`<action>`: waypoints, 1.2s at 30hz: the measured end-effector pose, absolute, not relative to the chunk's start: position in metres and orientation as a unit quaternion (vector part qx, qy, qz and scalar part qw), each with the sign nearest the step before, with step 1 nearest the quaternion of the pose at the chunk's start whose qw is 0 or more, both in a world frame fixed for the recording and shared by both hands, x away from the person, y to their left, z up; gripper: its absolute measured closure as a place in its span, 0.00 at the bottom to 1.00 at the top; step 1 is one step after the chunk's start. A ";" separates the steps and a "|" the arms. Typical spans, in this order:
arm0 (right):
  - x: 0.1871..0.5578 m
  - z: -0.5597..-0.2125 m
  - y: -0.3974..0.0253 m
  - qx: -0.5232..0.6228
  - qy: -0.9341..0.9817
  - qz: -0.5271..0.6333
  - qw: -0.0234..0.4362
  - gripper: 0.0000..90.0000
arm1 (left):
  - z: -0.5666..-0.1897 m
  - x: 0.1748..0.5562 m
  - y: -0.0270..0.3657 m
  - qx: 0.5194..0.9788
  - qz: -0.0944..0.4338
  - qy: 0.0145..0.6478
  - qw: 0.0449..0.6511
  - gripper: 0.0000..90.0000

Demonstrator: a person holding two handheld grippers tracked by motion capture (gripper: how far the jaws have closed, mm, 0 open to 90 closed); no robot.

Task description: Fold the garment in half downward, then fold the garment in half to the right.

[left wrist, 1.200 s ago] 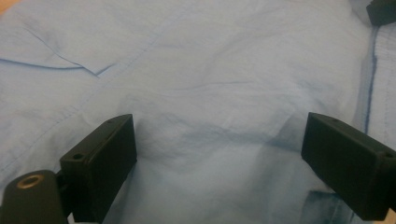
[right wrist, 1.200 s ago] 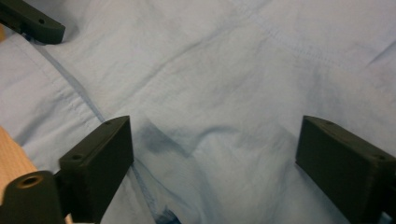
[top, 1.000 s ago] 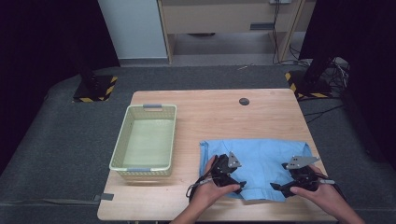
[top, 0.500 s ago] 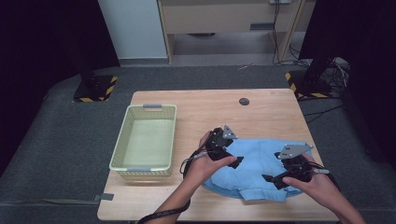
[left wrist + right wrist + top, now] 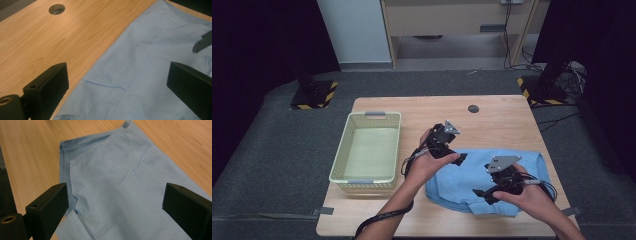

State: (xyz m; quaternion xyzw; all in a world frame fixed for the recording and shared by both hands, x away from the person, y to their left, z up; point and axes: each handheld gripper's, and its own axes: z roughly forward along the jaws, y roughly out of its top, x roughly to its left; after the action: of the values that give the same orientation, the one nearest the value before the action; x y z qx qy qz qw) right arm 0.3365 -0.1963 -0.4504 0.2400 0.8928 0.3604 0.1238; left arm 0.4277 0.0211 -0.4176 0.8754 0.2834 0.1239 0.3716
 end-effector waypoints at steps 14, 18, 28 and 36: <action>0.330 -0.485 -0.144 0.213 0.904 0.361 0.084 0.23 | -0.446 0.444 0.039 0.858 0.137 0.332 0.366 0.10; 0.328 -0.489 -0.134 0.206 0.905 0.363 0.080 0.27 | -0.450 0.446 0.041 0.855 0.145 0.339 0.366 0.13; 0.325 -0.499 -0.109 0.194 0.908 0.364 0.077 0.36 | -0.457 0.444 0.043 0.850 0.167 0.344 0.362 0.21; 0.325 -0.509 -0.096 0.196 0.909 0.359 0.079 0.34 | -0.469 0.448 0.049 0.843 0.175 0.359 0.361 0.22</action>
State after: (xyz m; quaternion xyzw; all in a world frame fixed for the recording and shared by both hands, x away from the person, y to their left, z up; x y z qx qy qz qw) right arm 0.3250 -0.0961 -0.5092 0.1963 0.9089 0.3595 0.0790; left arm 0.4483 0.0492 -0.4686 0.8430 0.3587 0.1748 0.3608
